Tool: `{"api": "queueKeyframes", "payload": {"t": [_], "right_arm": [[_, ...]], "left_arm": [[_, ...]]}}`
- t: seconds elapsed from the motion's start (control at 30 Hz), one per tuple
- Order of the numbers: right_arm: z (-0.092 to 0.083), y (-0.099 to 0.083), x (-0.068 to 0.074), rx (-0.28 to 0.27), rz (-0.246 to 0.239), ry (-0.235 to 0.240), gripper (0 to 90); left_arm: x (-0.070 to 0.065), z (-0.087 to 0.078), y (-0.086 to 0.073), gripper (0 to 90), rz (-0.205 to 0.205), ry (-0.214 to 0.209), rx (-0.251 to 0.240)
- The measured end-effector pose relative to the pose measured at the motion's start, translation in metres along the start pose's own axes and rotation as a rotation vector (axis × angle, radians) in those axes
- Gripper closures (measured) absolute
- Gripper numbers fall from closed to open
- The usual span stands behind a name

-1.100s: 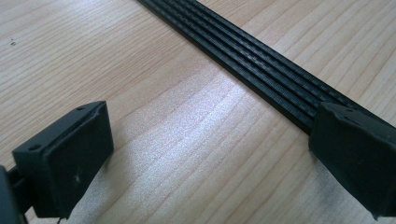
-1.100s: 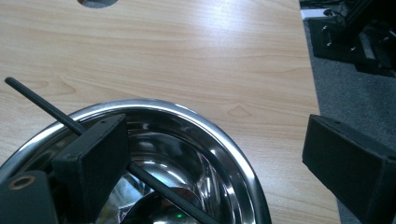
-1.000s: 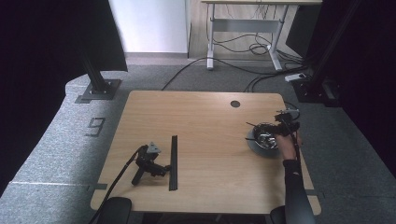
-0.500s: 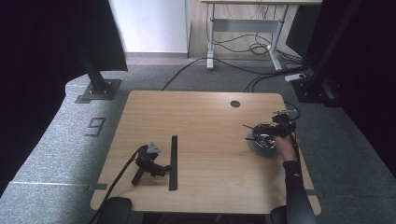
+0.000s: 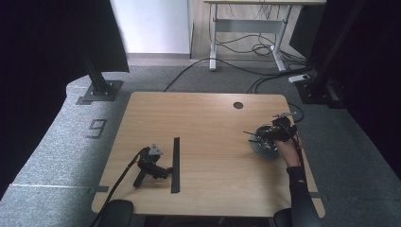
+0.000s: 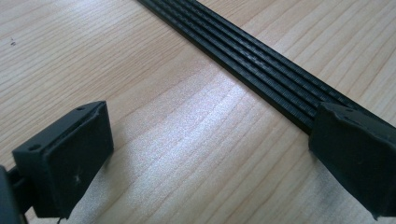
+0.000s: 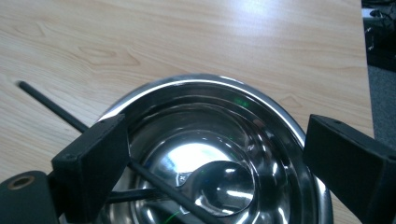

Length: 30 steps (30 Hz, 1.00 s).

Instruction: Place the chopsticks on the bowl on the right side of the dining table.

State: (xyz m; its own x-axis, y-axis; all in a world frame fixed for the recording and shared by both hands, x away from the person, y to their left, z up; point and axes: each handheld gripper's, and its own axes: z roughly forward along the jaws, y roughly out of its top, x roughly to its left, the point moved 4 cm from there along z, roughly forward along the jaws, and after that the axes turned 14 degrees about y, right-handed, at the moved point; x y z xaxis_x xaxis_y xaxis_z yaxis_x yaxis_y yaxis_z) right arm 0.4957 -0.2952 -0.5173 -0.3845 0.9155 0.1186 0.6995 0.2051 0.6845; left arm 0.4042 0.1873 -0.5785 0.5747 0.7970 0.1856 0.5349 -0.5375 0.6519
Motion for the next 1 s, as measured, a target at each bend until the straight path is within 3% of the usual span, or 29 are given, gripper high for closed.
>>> {"api": "queueKeyframes", "payload": {"t": [0.17, 0.37, 0.63, 1.0], "right_arm": [[-0.026, -0.003, -0.003, -0.035, -0.005, -0.003, 6.8], [-0.048, -0.027, -0.022, -0.040, 0.025, -0.036, 7.0], [-0.056, -0.054, -0.042, -0.027, 0.069, -0.063, 7.2], [-0.050, -0.064, -0.064, 0.007, 0.108, -0.102, 7.6]], "left_arm": [[0.000, 0.000, 0.000, 0.0, 0.002, 0.000, 0.001], [0.000, 0.000, 0.000, 0.0, 0.001, 0.001, 0.001], [0.000, 0.000, 0.000, 0.0, 0.001, 0.000, 0.001], [0.000, 0.000, 0.000, 0.0, 0.001, 0.000, 0.000]]}}
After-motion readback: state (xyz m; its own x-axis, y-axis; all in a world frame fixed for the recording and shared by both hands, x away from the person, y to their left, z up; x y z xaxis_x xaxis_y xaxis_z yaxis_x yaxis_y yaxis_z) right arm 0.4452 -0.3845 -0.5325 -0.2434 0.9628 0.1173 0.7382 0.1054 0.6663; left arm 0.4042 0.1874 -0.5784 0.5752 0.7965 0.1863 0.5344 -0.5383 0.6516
